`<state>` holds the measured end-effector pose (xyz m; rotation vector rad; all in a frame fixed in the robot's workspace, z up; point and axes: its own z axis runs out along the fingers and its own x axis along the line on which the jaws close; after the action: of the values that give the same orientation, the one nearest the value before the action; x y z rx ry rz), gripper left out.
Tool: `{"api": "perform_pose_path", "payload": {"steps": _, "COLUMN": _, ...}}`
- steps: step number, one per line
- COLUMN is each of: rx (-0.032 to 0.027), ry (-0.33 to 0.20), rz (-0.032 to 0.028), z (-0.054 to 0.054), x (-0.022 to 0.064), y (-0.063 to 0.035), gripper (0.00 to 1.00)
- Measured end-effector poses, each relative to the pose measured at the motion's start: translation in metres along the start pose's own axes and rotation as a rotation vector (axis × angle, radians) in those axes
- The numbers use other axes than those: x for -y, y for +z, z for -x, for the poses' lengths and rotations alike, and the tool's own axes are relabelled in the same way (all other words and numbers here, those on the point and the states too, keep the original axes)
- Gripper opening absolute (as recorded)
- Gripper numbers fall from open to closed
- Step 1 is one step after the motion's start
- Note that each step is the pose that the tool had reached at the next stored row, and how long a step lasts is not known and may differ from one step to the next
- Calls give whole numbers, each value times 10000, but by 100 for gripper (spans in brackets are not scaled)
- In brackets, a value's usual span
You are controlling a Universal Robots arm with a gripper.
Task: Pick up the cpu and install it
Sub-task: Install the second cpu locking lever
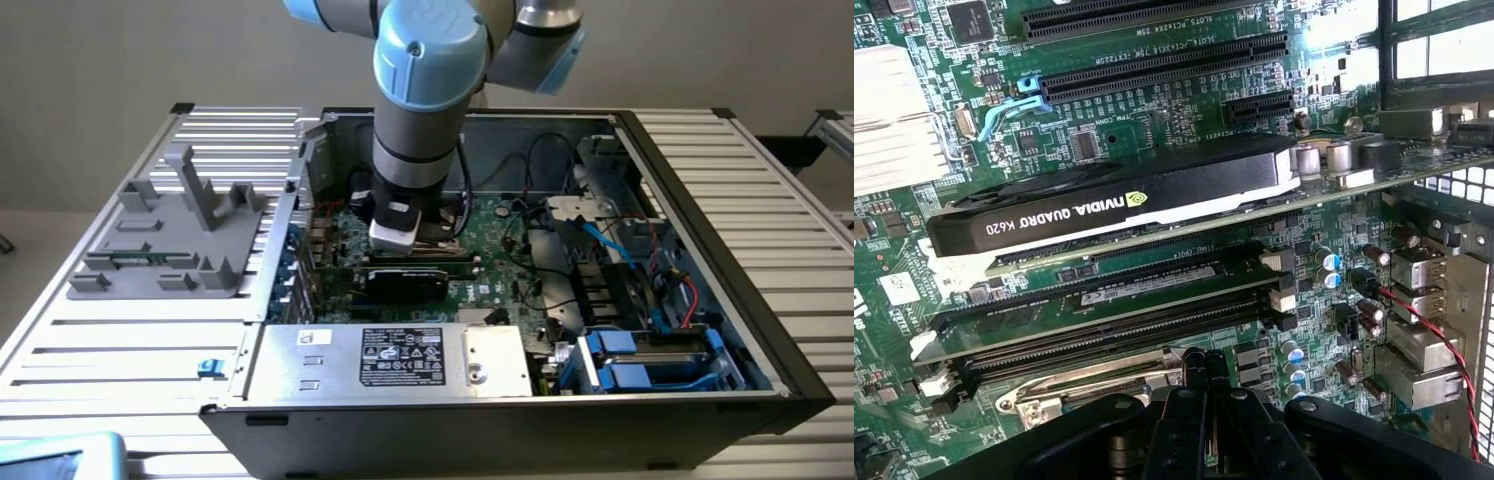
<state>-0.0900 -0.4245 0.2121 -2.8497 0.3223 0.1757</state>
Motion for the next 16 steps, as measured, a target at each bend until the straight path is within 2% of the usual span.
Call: {"api": "perform_pose_path", "payload": {"steps": 16, "rx": 6, "ry": -2, "rz": -24, "z": 2, "x": -19, "y": 64, "gripper": 12}}
